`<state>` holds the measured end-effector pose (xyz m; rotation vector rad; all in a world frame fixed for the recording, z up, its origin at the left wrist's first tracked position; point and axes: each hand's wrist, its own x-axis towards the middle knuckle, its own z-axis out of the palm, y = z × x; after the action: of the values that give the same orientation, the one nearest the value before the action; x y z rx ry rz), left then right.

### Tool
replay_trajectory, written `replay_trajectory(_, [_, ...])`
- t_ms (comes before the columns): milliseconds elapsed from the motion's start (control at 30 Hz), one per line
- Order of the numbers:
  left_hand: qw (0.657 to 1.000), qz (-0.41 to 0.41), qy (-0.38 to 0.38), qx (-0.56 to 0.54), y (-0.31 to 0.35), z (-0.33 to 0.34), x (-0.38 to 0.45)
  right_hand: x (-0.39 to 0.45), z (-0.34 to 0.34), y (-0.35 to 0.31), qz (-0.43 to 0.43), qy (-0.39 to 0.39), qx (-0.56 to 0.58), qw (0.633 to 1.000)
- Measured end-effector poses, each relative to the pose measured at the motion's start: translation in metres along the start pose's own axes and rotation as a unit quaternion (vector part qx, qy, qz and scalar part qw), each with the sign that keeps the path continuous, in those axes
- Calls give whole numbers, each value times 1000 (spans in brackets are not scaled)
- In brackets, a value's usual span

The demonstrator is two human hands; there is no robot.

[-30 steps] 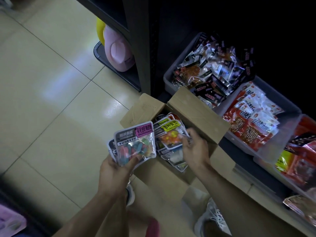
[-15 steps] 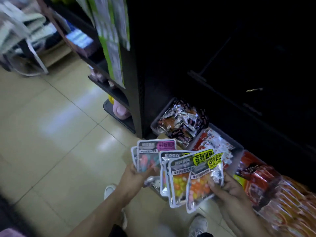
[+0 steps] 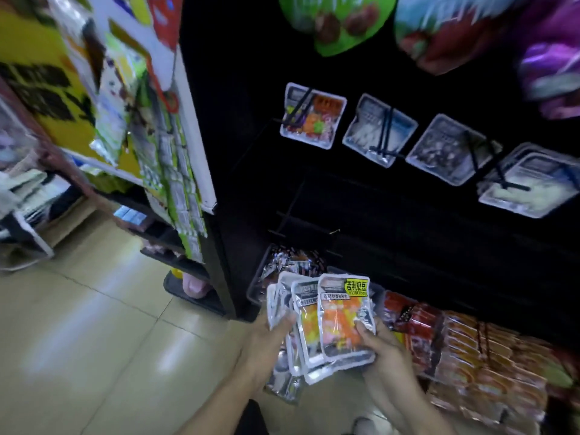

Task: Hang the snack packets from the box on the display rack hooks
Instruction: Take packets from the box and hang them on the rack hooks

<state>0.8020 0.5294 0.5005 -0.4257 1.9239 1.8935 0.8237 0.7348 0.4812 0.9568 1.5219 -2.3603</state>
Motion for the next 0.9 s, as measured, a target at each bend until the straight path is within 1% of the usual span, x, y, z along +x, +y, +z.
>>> replay_trajectory(67, [997, 6, -29, 76, 6, 14, -3, -13, -5, -5, 16, 16, 44, 999])
replay_trajectory(100, [996, 7, -48, 76, 11, 24, -6, -19, -10, -8, 17, 22, 53, 998])
replay_trajectory(133, [997, 4, -59, 54, 20, 35, -12, -24, -18, -11, 13, 29, 59, 998])
replay_trajectory(200, [998, 17, -64, 4, 29, 60, -20, -36, -35, -20, -8, 34, 66, 997])
replay_trajectory(367, [991, 15, -132, 3, 37, 139, -41, -55, -95, -57, -100, 69, -24, 992])
replay_trajectory(433, [992, -2, -123, -16, 33, 174, -46, -61, -125, -76, -129, 85, -63, 986])
replay_trajectory(500, [993, -2, -114, -43, 29, 210, -50, -63, -158, -90, -143, 77, -71, 984])
replay_trajectory(567, [993, 1, -102, -51, 28, 244, -57, -67, -189, -108, -144, 82, -80, 983])
replay_trajectory(667, [994, -4, -98, -57, 24, 286, -65, -73, -231, -130, -128, 108, -61, 984])
replay_trajectory(800, [989, -20, -99, -105, 28, 320, -72, -80, -268, -157, -108, 114, -28, 987])
replay_trajectory(900, [985, -19, -99, -140, 36, 332, -73, -82, -277, -170, -99, 101, -2, 990])
